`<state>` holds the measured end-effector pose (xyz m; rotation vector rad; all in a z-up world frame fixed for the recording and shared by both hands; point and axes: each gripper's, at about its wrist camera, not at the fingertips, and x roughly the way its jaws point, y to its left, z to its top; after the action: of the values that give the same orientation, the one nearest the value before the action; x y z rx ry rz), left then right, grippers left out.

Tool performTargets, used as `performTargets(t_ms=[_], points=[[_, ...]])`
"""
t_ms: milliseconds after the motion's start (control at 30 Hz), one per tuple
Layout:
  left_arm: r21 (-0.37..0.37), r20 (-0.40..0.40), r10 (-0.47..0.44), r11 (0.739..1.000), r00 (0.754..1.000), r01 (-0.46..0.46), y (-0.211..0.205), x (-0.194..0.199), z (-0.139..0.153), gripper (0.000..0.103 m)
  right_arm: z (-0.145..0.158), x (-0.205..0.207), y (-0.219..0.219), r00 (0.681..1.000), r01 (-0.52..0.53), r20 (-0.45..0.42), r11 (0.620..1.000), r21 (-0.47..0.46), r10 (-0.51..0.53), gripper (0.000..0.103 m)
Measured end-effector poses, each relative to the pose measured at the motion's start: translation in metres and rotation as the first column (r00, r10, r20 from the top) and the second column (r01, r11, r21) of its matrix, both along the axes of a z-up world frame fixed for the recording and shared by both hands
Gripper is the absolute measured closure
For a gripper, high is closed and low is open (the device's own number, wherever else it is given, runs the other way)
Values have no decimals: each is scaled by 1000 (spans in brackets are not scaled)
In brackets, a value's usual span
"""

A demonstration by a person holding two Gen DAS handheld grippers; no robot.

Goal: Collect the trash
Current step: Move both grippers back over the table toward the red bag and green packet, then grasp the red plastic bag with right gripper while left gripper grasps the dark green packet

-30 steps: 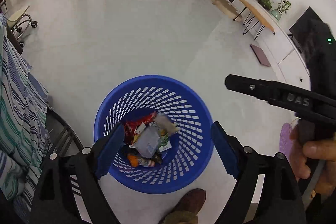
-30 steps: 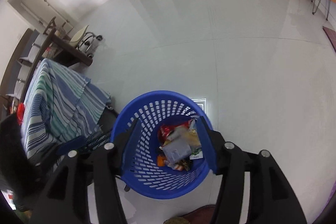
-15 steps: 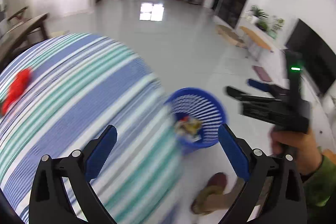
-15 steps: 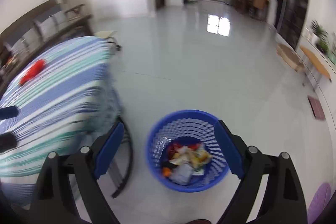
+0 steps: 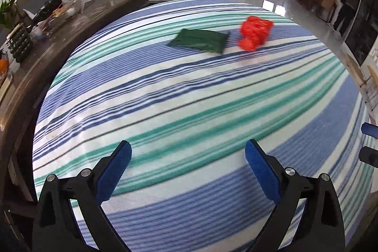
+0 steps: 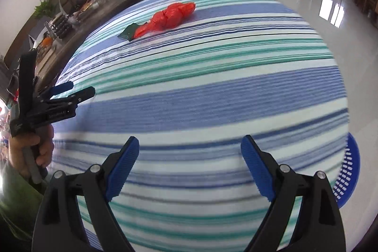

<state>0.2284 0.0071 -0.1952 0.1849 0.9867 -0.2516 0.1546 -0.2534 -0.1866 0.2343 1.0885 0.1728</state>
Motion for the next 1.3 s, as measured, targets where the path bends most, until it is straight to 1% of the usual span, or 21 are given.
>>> performTargets(t_ms=[33,100,200,267,333,400,467,533,567,633,700,767,833,900,933,1000,1067,1100,1167,1200,1300], points=[[2,-5,15,1000,1000,-15,7,6,-3,7,3,7,5,1000,9,-7,1000,0,-8,17],[-34,-13,30,999,999,-30,18,12,-7,5,9,32,10,999,42,3,999,-18,-42,17],[-29,24,34,999,999,-34,15,11,-7,4,13,81,19,997,79,15,997,-2,-78,17],[-30,27,38,999,999,-37,16,9,-9,4,13,112,29,996,85,29,996,24,-86,18],[-34,26,39,999,999,-38,15,7,-7,4,13,139,44,994,101,47,995,17,-102,18],[-37,25,39,999,999,-38,16,6,-7,4,11,161,54,985,161,61,987,11,-161,18],[-39,23,39,999,999,-38,18,9,-10,4,5,176,56,969,240,67,971,0,-239,17],[-40,23,39,998,999,-38,19,11,-12,4,-3,187,54,962,269,61,963,-20,-267,18],[-40,23,39,998,999,-38,19,11,-12,4,-8,189,54,967,252,53,967,-36,-250,26],[-39,23,39,999,999,-38,19,11,-12,4,-11,187,53,982,184,54,979,-86,-180,52],[-39,23,39,999,999,-38,19,11,-12,4,-7,179,48,989,141,71,978,-154,-131,52],[-40,23,39,999,999,-38,18,11,-12,4,-5,162,34,994,97,66,977,-191,-86,53],[-40,21,36,999,999,-35,18,11,-11,4,-3,138,18,997,64,63,974,-217,-51,53],[-28,-1,32,999,1000,-32,17,12,-10,4,-4,111,11,997,27,72,966,-258,-9,52],[-25,-35,37,999,999,-38,15,15,-8,5,-5,96,7,997,9,79,961,-275,14,51],[-73,-72,54,996,996,-59,11,23,1,5,-8,71,6,995,-22,91,961,-277,49,48],[-145,-78,81,985,994,-92,1,36,16,5,-13,56,4,993,-34,102,970,-243,60,28],[-166,-84,98,980,992,-111,-6,45,22,5,-17,51,3,993,-32,104,974,-226,57,24],[-205,-105,135,967,985,-155,-22,69,30,5,-23,49,5,991,-39,118,975,-218,66,18],[-221,-117,150,960,982,-173,-29,83,31,5,-25,49,5,988,-41,135,975,-219,71,17],[-251,-185,226,930,956,-269,-50,128,23,5,-24,47,3,988,-36,142,977,-212,67,15]])
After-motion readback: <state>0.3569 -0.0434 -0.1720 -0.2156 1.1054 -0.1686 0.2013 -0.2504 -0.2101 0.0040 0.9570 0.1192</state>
